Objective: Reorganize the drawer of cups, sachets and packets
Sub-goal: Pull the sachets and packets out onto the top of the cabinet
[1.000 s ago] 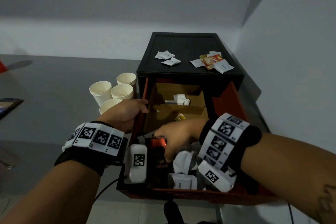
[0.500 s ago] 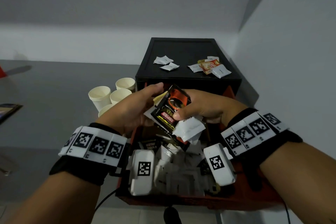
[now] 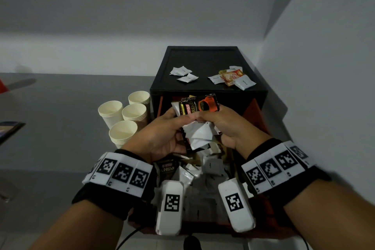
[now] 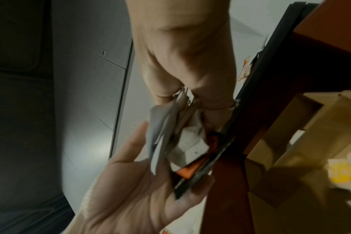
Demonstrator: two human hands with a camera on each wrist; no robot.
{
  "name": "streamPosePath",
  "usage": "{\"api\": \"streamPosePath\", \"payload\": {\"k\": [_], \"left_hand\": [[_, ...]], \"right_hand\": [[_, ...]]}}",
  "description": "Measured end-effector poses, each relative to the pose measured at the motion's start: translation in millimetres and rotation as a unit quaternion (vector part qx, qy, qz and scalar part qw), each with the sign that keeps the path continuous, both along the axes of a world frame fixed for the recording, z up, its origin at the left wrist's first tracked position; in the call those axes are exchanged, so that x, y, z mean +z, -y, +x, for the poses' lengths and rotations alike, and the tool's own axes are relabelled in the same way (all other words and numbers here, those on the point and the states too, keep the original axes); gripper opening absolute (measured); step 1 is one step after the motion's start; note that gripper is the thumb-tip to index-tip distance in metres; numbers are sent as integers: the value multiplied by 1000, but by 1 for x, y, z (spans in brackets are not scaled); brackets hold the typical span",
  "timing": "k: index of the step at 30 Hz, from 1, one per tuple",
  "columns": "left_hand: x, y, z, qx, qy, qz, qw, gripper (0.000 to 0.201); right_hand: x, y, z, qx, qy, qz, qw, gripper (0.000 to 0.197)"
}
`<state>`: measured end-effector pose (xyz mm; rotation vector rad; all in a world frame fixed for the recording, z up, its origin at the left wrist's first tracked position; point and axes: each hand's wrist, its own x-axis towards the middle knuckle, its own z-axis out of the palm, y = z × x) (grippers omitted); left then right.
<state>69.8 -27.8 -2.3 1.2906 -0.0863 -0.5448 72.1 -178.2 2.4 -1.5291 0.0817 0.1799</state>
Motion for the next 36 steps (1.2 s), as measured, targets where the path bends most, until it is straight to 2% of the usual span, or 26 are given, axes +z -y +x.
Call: {"api": "streamPosePath", "payload": {"k": [3,6,13,17,19,27,31,36], "left_hand": [[0,9,3,27,30,-28,999,28],[4,13,9,47,56,-33,997,27],[18,15,21,71,94,-48,992,40],[15,14,22,79,103,-56,990,34],[11,13,21,76,102,-58,990,33],[-2,16,19,88,78,-92,989,33],[-5,13,17,99,84,-90,987,33],[-7,1,19,159,78,-84,981,35]], "right_hand": [[6,-6,0,-18,-13,30,999,6],[17,-8,3,-29,-2,29,999,15],[39,-6,13,-24,40,-119,992,29],[41,-1,14,-49,79,-168,981,19],[38,2,14,-69,91,-158,981,9],[24,4,15,-104,50,-133,984,10],[27,10,16,-113,13,-32,993,7],[28,31,23,-221,-12,61,973,12]]}}
